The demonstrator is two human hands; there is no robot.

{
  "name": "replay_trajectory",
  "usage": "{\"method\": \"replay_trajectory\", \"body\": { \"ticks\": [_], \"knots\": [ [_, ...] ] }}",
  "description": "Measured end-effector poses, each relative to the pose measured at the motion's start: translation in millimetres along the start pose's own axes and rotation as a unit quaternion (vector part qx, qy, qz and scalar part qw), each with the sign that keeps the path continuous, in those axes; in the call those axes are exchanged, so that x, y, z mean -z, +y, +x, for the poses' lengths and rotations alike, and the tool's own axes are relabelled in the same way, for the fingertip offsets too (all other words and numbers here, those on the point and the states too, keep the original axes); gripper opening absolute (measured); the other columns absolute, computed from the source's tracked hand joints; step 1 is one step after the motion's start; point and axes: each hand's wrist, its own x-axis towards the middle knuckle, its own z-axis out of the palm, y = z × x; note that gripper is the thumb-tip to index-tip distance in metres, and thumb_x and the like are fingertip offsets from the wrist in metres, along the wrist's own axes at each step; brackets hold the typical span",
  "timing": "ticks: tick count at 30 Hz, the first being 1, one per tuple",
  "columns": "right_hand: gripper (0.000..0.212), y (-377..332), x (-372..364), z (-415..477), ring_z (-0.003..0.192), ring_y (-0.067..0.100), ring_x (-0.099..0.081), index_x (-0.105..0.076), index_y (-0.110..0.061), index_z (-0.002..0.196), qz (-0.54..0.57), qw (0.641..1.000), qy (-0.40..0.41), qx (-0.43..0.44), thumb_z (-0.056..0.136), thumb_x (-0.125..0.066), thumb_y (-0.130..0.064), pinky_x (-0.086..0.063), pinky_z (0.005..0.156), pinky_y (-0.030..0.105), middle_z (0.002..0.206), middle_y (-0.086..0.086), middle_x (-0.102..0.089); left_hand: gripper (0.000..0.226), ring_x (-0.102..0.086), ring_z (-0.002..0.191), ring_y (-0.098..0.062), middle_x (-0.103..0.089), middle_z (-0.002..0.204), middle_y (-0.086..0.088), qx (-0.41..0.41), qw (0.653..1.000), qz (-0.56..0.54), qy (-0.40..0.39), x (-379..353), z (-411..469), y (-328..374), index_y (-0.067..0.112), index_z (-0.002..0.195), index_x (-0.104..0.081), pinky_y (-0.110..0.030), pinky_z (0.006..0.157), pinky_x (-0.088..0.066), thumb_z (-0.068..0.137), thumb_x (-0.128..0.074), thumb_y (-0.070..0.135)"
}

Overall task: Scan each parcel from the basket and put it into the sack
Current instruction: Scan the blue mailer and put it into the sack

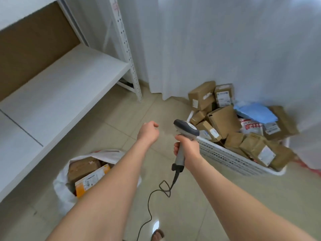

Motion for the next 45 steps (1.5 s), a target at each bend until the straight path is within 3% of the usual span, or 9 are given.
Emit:
{"method": "replay_trajectory", "body": {
  "ticks": [11, 19, 26, 32, 36, 39, 42, 45],
  "knots": [
    [0.016, -89.1, 251.9, 5.2, 0.047, 0.013, -0.052, -0.059, -0.002, 0.101, 0.107, 0.993, 0.041, 0.002, 0.089, -0.065, -0.010, -0.047, 0.042, 0.021, 0.062, 0.007, -0.056, 0.034, -0.055, 0.115, -0.027, -0.057, 0.129, -0.010, -0.058, 0.997, 0.023, -0.044, -162.0, -70.9, 221.9, 0.016, 0.121, -0.061, -0.033, 0.094, -0.047, 0.091, -0.046, 0.008],
    [0.013, -155.5, 391.6, 25.7, 0.046, 0.012, -0.053, -0.063, -0.004, 0.095, 0.159, 0.982, 0.103, 0.000, 0.088, -0.067, -0.014, -0.047, 0.045, 0.023, 0.061, 0.005, -0.057, 0.033, -0.055, 0.115, -0.026, -0.055, 0.131, -0.010, -0.101, 0.990, 0.051, -0.088, -258.1, -94.8, 343.5, 0.016, 0.124, -0.059, -0.036, 0.096, -0.047, 0.093, -0.047, 0.012],
    [0.011, -198.3, 445.0, 87.1, 0.056, 0.013, -0.056, -0.063, -0.007, 0.092, 0.146, 0.981, 0.131, -0.003, 0.089, -0.067, -0.017, -0.051, 0.059, 0.026, 0.068, 0.005, -0.061, 0.036, -0.050, 0.120, -0.028, -0.048, 0.134, -0.008, -0.139, 0.967, 0.171, -0.126, -313.5, -42.0, 387.9, 0.016, 0.128, -0.059, -0.040, 0.100, -0.045, 0.092, -0.052, 0.014],
    [0.013, -224.1, 455.0, 181.5, 0.060, 0.013, -0.058, -0.063, -0.009, 0.093, 0.124, 0.981, 0.145, -0.032, 0.089, -0.068, -0.020, -0.053, 0.065, 0.027, 0.071, 0.004, -0.062, 0.041, -0.043, 0.122, -0.030, -0.041, 0.136, -0.009, -0.176, 0.927, 0.289, -0.160, -366.3, 38.9, 409.0, 0.014, 0.131, -0.054, -0.042, 0.094, -0.046, 0.090, -0.053, 0.010],
    [0.013, -230.2, 453.5, 238.6, 0.057, 0.014, -0.057, -0.061, -0.008, 0.087, 0.120, 0.979, 0.152, -0.058, 0.089, -0.068, -0.018, -0.052, 0.061, 0.027, 0.067, 0.005, -0.061, 0.046, -0.018, 0.143, -0.030, -0.023, 0.153, -0.011, -0.197, 0.873, 0.401, -0.193, -401.7, 91.0, 410.2, 0.018, 0.142, -0.045, -0.044, 0.112, -0.027, 0.096, -0.048, 0.017],
    [0.013, -231.8, 459.3, 271.2, 0.056, 0.013, -0.056, -0.062, -0.007, 0.088, 0.116, 0.979, 0.148, -0.074, 0.089, -0.068, -0.018, -0.051, 0.059, 0.026, 0.065, 0.005, -0.060, 0.048, -0.002, 0.147, -0.031, -0.009, 0.158, -0.014, -0.195, 0.840, 0.463, -0.205, -428.7, 119.5, 407.8, 0.024, 0.146, -0.038, -0.052, 0.117, -0.009, 0.099, -0.044, 0.023],
    [0.013, -233.5, 467.2, 293.3, 0.054, 0.013, -0.054, -0.062, -0.006, 0.082, 0.109, 0.980, 0.148, -0.077, 0.089, -0.068, -0.016, -0.050, 0.058, 0.026, 0.063, 0.005, -0.059, 0.048, 0.002, 0.147, -0.033, -0.004, 0.159, -0.014, -0.189, 0.812, 0.509, -0.213, -448.7, 135.0, 406.9, 0.023, 0.149, -0.033, -0.057, 0.116, -0.003, 0.101, -0.037, 0.026],
    [0.012, -233.9, 475.7, 305.6, 0.052, 0.013, -0.054, -0.063, -0.007, 0.084, 0.102, 0.981, 0.145, -0.081, 0.090, -0.067, -0.016, -0.050, 0.054, 0.025, 0.062, 0.005, -0.059, 0.050, -0.001, 0.148, -0.030, -0.012, 0.159, -0.008, -0.175, 0.813, 0.507, -0.228, -456.8, 141.4, 408.9, 0.018, 0.148, -0.032, -0.059, 0.116, -0.002, 0.099, -0.040, 0.024]
  ]
}}
